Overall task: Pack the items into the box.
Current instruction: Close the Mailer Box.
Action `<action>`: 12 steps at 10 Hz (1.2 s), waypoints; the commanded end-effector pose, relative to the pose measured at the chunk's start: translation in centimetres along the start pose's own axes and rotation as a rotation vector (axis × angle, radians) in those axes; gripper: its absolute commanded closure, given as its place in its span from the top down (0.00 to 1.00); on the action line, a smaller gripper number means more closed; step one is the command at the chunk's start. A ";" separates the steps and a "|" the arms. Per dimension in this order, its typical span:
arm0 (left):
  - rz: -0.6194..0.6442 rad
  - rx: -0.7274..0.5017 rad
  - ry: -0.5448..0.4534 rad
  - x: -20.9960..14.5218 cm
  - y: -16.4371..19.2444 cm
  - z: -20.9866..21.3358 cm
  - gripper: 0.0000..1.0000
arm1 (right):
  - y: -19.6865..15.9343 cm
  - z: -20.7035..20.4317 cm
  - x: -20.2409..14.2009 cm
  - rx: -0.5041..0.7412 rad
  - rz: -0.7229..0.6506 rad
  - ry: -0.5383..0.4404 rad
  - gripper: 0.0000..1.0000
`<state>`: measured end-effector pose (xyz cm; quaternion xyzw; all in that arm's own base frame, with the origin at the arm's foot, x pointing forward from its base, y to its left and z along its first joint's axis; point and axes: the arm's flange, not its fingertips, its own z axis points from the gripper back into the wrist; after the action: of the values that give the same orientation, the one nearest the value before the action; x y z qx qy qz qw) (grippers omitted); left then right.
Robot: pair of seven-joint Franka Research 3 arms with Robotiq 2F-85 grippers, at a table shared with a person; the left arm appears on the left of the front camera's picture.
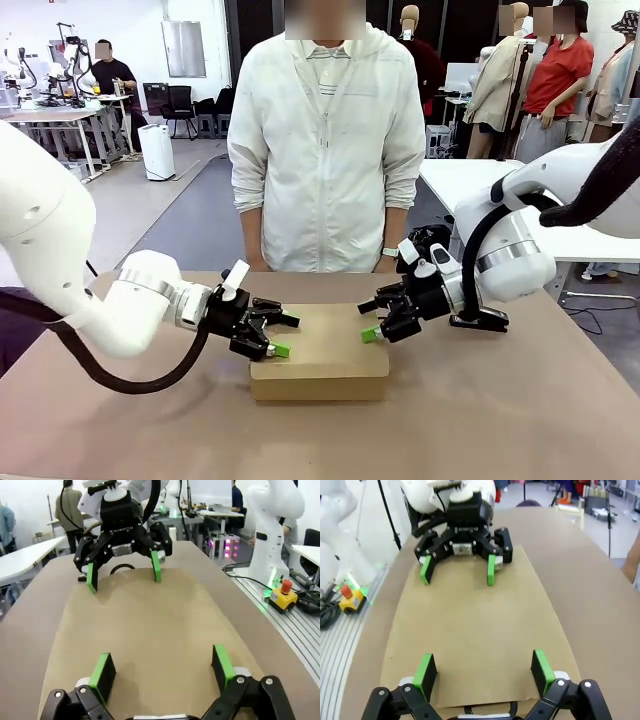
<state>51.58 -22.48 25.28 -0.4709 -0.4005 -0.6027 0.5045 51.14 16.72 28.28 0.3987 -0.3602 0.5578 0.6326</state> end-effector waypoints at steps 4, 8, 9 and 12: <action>0.012 0.004 0.023 -0.9 -0.7 1.4 1.00 | 0.2 -0.9 -0.9 -0.005 0.008 -0.021 1.00; -0.091 0.122 -0.173 5.5 -4.5 6.7 1.00 | -0.2 3.8 5.5 0.050 -0.214 -0.232 1.00; 0.031 0.159 -0.283 7.0 -5.8 8.4 1.00 | -0.1 5.4 7.1 0.084 -0.318 -0.215 1.00; 0.466 0.137 -0.413 9.5 -9.2 15.5 1.00 | 0.2 12.5 8.6 0.196 -0.834 -0.176 1.00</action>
<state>45.03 -10.36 36.83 -0.6073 -0.4461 -0.4138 0.5108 51.55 10.80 39.84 0.5836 -0.2446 0.3186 0.7058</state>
